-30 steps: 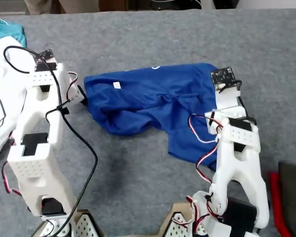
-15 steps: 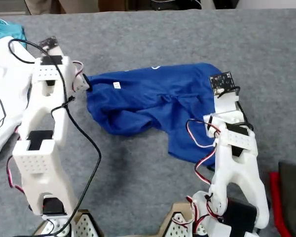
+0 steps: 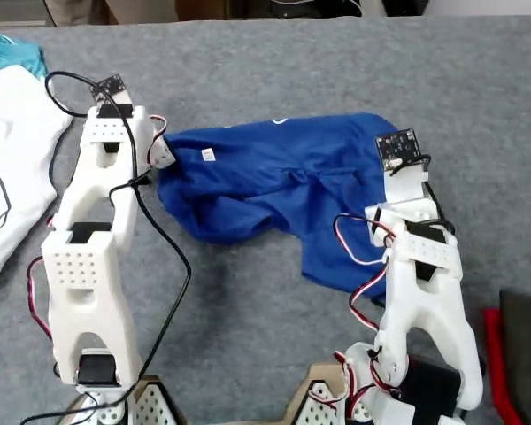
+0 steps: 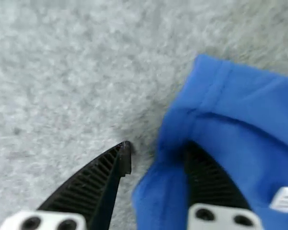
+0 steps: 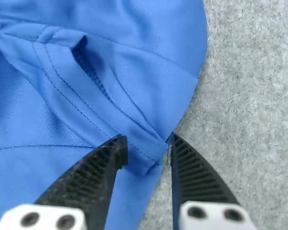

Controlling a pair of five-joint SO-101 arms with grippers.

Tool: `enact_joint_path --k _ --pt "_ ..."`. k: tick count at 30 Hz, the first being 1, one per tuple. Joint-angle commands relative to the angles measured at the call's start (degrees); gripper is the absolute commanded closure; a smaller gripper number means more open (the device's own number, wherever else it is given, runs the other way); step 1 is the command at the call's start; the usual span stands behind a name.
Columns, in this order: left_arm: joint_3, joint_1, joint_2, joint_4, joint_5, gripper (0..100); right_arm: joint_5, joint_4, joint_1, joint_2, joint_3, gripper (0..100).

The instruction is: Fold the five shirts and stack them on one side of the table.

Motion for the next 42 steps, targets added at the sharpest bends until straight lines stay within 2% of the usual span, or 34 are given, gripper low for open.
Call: enact_joint_path --k 1,19,24,28,32,37,42 --pt "-2.5 0.4 0.6 -0.3 0.8 94 -0.6 -1.0 -0.7 -2.1 0.1 84.2" --pt "-2.6 0.6 0.6 -0.1 1.2 98 -0.3 -0.5 -0.9 -2.6 -0.5 84.0" --pt "-7.6 1.9 1.0 6.5 1.1 98 -0.6 13.1 -1.5 -2.0 -12.3 83.9" --pt "-12.5 2.2 1.0 9.7 1.1 98 -0.7 23.0 -9.2 1.2 -21.1 83.9" --pt "-16.3 2.2 1.1 12.0 1.0 98 -0.7 25.0 -13.8 9.4 -28.3 83.9" --pt "-17.3 2.2 1.1 12.3 0.9 98 -0.7 29.8 -10.9 21.1 -37.5 83.9" --pt "-16.8 2.2 1.2 12.3 0.9 98 -0.7 37.8 -6.7 23.7 -45.0 83.9"
